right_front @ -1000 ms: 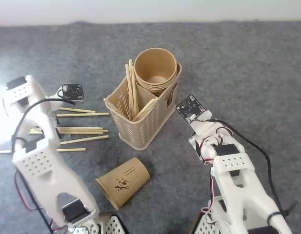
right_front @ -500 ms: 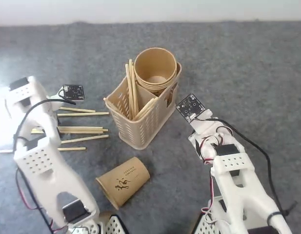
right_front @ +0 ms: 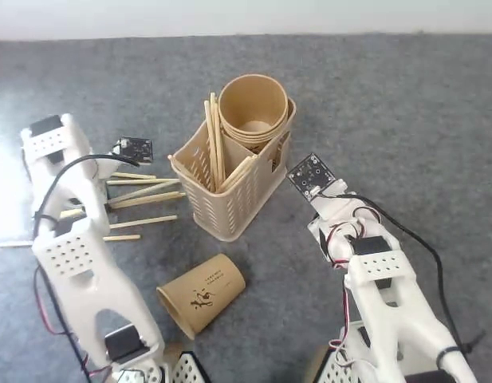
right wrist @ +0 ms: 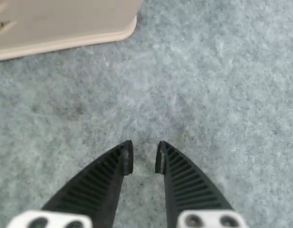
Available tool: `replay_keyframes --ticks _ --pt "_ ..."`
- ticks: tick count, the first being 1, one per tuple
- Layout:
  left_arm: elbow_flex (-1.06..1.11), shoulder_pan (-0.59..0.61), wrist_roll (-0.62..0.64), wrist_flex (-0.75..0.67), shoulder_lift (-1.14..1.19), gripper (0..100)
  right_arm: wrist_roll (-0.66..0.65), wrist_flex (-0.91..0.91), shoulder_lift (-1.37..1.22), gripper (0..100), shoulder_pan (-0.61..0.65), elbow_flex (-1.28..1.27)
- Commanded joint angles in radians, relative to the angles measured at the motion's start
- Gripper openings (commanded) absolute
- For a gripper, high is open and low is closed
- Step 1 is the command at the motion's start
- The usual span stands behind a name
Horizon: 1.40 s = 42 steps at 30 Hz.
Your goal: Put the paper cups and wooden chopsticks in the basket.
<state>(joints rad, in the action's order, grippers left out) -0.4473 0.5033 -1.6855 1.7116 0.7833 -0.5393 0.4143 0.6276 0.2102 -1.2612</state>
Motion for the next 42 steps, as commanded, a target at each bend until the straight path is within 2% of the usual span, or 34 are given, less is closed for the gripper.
replay_keyframes --ticks 1,6,13,19,22,27,35,42 --pt "-0.036 -0.015 0.002 0.044 -0.107 1 -0.002 -0.015 0.027 9.1 -0.004 0.005" --pt "0.024 -0.035 0.031 0.046 -0.288 1 -0.002 -0.015 0.027 9.1 -0.004 0.005" --pt "0.325 -0.135 0.034 0.044 -0.694 1 -0.002 -0.015 0.027 9.1 -0.004 0.005" --pt "0.503 -0.13 0.034 0.041 -0.907 1 -0.002 -0.019 0.027 9.1 0.001 -0.012" --pt "0.556 -0.087 0.034 0.02 -0.916 1 -0.002 -0.019 0.027 9.1 0.001 -0.014" --pt "0.661 -0.003 0.034 -0.117 -0.839 1 -0.002 -0.018 0.027 9.1 -0.001 -0.015" --pt "0.679 0.061 0.029 -0.255 -0.75 1 -0.002 -0.016 0.027 9.1 -0.001 -0.015" --pt "0.674 0.083 0.028 -0.285 -0.574 1 -0.002 -0.016 0.027 9.1 -0.001 -0.015"
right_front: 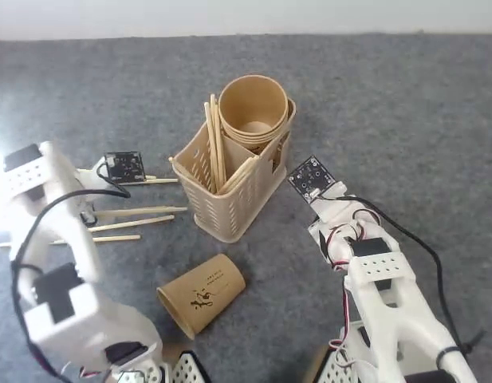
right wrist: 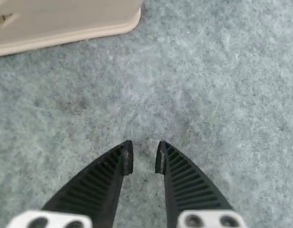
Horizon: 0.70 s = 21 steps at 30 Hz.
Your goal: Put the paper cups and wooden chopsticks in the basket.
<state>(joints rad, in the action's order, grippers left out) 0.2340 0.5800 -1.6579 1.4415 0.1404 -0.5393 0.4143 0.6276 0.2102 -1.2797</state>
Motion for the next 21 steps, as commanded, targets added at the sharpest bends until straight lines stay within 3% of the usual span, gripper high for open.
replay_keyframes --ticks 1,9,16,21 --pt "-0.007 0.006 0.0 -0.015 0.089 1 -0.002 -0.016 0.027 9.1 -0.001 0.003" --pt "-0.008 -0.008 0.003 -0.084 0.121 1 -0.002 -0.018 0.027 9.1 -0.001 0.003" --pt "-0.008 -0.012 0.005 -0.097 0.121 16 -0.002 -0.018 0.027 9.1 -0.001 0.003" --pt "-0.004 -0.012 0.005 -0.129 0.132 17 -0.002 -0.018 0.027 9.1 -0.001 0.003"
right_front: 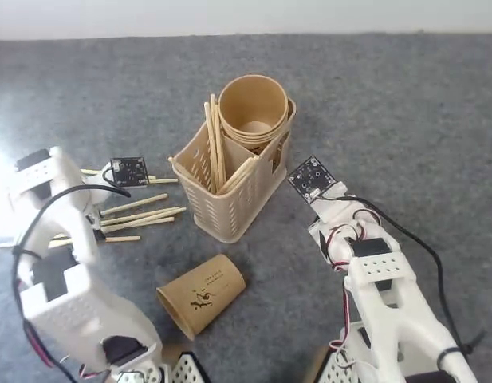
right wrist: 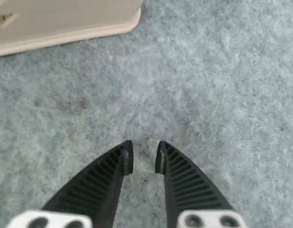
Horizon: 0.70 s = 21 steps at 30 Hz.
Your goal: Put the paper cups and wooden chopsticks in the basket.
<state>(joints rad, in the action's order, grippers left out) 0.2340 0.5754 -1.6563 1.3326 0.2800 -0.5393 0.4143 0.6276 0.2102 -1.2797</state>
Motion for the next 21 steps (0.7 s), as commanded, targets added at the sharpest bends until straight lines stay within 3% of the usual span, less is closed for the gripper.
replay_keyframes --ticks 1,10,17,21 --pt "-0.004 -0.009 0.003 -0.02 -0.008 17 -0.002 -0.018 0.027 9.1 -0.001 0.003" --pt "0.025 -0.083 0.003 -0.025 0.035 17 -0.002 -0.018 0.027 9.1 -0.002 0.003" --pt "0.022 -0.087 0.08 -0.126 0.123 16 -0.002 -0.018 0.027 9.1 -0.002 0.003" --pt "0.013 -0.104 0.08 -0.081 0.107 1 -0.002 -0.018 0.027 9.1 -0.002 0.003"
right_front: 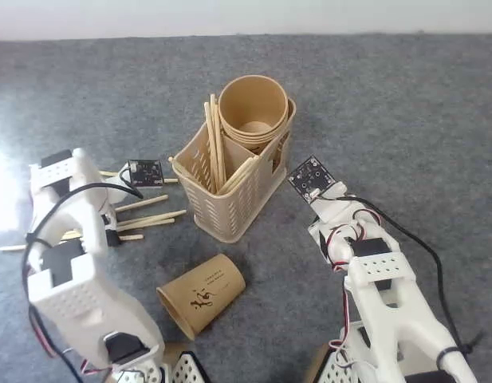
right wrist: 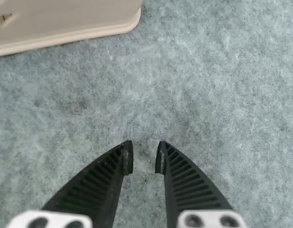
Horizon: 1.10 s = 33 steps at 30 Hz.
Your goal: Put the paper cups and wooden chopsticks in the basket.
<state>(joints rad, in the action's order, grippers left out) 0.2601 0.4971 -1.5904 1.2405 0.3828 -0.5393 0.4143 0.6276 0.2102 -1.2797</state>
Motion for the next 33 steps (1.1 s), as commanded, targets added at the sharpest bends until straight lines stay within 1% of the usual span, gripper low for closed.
replay_keyframes --ticks 1,4,9,22,24,29,31,33 --pt "-0.021 -0.031 0.015 0.035 -0.002 1 -0.002 -0.018 0.027 9.1 -0.002 0.003" --pt "-0.053 -0.038 0.015 0.104 -0.026 1 -0.002 -0.018 0.027 9.1 -0.002 0.003" --pt "-0.09 -0.032 0.018 0.178 -0.106 1 -0.002 -0.018 0.027 9.1 -0.001 0.003" --pt "-0.09 -0.031 0.028 0.405 -0.575 1 -0.002 -0.018 0.027 9.1 0.001 0.003" --pt "-0.088 -0.031 0.081 0.428 -0.637 1 -0.002 -0.016 0.027 9.1 0.001 0.002" --pt "-0.088 -0.026 0.301 0.427 -0.798 1 -0.002 -0.013 0.027 9.1 0.002 0.002" --pt "-0.085 -0.028 0.379 0.407 -0.861 1 -0.002 -0.013 0.027 9.1 0.002 0.002" --pt "-0.085 -0.029 0.468 0.354 -0.916 1 -0.002 -0.013 0.027 9.1 0.004 0.002"
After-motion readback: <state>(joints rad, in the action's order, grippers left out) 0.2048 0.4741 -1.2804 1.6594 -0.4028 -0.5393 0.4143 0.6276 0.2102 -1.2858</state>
